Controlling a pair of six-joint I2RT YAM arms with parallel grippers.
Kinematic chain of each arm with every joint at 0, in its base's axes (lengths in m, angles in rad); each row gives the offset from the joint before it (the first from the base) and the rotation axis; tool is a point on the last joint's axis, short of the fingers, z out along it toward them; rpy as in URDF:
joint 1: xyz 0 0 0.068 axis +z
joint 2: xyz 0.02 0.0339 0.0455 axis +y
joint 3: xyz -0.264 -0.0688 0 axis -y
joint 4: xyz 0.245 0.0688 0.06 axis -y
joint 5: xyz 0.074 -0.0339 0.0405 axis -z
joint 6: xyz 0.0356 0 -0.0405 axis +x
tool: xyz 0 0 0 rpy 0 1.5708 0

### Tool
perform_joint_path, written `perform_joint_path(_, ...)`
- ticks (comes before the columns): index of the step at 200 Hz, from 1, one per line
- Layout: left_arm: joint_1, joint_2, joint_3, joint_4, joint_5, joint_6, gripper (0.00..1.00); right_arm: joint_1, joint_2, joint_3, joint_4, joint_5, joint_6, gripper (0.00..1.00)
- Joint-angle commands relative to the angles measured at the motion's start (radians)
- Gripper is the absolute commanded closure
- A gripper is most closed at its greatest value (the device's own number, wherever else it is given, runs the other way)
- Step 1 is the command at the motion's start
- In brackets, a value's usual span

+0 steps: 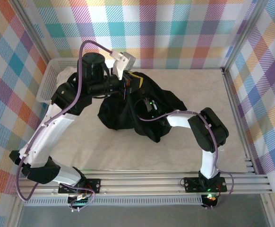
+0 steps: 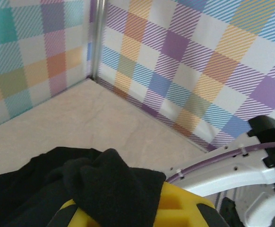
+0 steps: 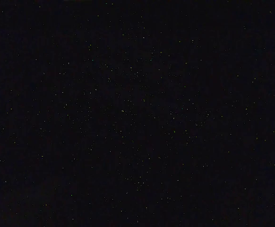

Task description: Fold the inside-out t-shirt

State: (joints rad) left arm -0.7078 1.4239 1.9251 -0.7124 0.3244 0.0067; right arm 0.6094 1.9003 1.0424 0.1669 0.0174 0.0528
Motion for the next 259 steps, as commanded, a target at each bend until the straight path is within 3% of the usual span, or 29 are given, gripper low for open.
perform_joint_path(1,0.008,-0.048,-0.03,0.053,-0.015,0.031,1.0,-0.007,-0.004,0.063,-0.176,0.011,0.028,0.26)
perform_joint_path(27,0.008,-0.062,-0.021,0.089,0.025,0.015,1.0,-0.008,0.118,0.2,-0.409,0.087,0.08,0.2)
perform_joint_path(47,0.009,-0.096,-0.036,0.128,-0.082,0.005,1.0,-0.007,0.185,0.23,-0.461,0.038,0.106,0.23)
perform_joint_path(51,0.01,-0.104,-0.045,0.138,-0.113,0.002,1.0,-0.007,0.191,0.228,-0.457,0.015,0.107,0.31)
perform_joint_path(59,0.011,-0.122,-0.07,0.158,-0.186,0.0,1.0,-0.007,0.193,0.223,-0.443,-0.024,0.097,0.39)
perform_joint_path(95,0.064,-0.171,-0.222,0.248,-0.522,-0.063,1.0,-0.023,0.105,0.286,-0.483,-0.188,0.014,1.0)
perform_joint_path(112,0.139,-0.147,-0.247,0.242,-0.627,-0.096,1.0,-0.046,-0.028,0.257,-0.444,-0.309,-0.009,1.0)
perform_joint_path(129,0.24,-0.078,-0.255,0.222,-0.647,-0.117,1.0,-0.053,-0.14,0.225,-0.359,-0.446,-0.003,1.0)
perform_joint_path(155,0.327,0.124,-0.264,0.249,-0.641,-0.125,1.0,-0.052,-0.162,0.243,-0.128,-0.707,0.172,1.0)
perform_joint_path(176,0.429,0.291,-0.215,0.178,-0.684,-0.181,1.0,-0.061,-0.238,0.23,-0.203,-0.671,0.087,1.0)
perform_joint_path(198,0.533,0.279,-0.302,0.212,-0.623,-0.245,1.0,-0.109,-0.353,0.153,-0.179,-0.652,0.055,1.0)
perform_joint_path(226,0.527,0.229,-0.468,0.285,-0.435,-0.319,1.0,-0.136,-0.382,0.15,0.006,-0.761,0.12,1.0)
perform_joint_path(247,0.499,0.246,-0.593,0.322,-0.368,-0.36,1.0,-0.148,-0.376,0.213,0.025,-0.866,0.115,1.0)
perform_joint_path(259,0.501,0.262,-0.668,0.341,-0.386,-0.38,1.0,-0.179,-0.407,0.225,-0.009,-0.889,0.078,1.0)
